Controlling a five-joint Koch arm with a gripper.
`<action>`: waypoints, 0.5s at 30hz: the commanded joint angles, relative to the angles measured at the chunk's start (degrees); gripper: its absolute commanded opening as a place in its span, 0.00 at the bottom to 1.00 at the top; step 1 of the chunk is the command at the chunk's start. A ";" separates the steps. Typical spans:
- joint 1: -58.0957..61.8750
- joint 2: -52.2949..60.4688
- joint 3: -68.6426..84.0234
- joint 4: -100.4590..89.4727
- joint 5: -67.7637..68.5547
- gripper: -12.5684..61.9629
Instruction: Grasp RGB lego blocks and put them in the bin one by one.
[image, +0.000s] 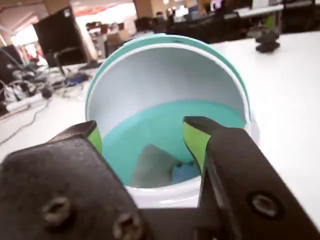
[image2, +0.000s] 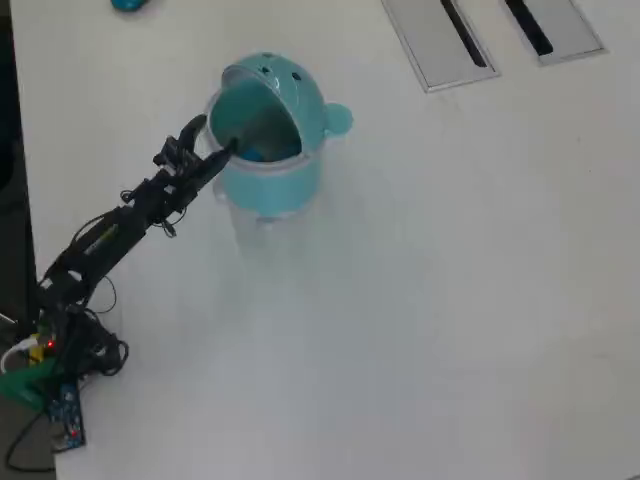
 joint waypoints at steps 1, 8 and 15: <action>0.88 3.78 -1.85 0.35 4.39 0.57; 3.16 8.17 2.81 2.02 10.90 0.57; 4.83 14.24 9.58 4.75 5.54 0.57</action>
